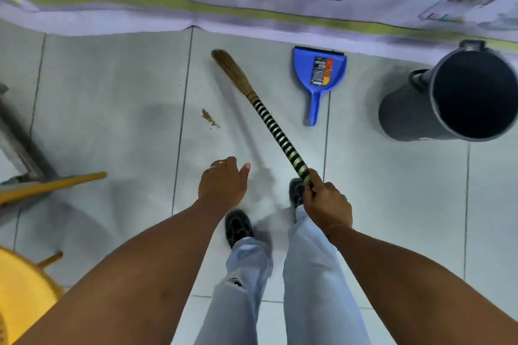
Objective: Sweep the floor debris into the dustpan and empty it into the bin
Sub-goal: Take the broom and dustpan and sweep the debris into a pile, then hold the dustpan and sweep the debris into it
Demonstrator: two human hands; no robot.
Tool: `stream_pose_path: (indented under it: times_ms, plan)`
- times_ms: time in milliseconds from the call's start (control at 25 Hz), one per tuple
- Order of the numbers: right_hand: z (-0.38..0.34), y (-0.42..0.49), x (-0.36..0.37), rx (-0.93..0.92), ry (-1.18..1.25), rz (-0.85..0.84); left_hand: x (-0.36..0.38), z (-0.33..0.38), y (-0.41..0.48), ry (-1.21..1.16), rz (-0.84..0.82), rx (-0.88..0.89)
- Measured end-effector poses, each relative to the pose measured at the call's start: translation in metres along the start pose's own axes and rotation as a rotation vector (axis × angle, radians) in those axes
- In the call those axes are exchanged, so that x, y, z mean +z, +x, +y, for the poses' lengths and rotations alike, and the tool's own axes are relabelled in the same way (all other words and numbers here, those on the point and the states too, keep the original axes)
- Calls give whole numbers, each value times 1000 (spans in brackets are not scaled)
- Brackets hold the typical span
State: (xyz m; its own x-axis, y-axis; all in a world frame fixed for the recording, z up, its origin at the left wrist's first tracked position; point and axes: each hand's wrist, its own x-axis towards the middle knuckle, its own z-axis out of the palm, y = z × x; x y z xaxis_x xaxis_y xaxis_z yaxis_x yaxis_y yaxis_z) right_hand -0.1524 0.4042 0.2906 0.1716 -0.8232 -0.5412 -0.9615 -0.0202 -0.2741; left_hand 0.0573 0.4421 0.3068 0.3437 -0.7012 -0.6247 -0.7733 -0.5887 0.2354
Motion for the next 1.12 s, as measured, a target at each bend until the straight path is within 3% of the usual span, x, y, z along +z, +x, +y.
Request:
stream_pose_path:
  times_ms: [160,320,520,680,840,960,1120]
  plan:
    - [64,31,-42,274,123,62,9,88,36,-11,-20,83]
    - [121,94,-70,557,281,78,38,192,98,-104,63,145]
    - [187,213,-56,665,319,91,100,291,226,-226,83,-16]
    - [242,275,7,600,255,24,174,305,324,-226,256,-65]
    - [264,309,82,608,327,-78,244,283,395,-102,225,-297]
    - [262,318,111,590,368,-52,268,270,424,-261,225,-417]
    - [252,308,106,593,380,-4,258,265,408,-383,244,-441]
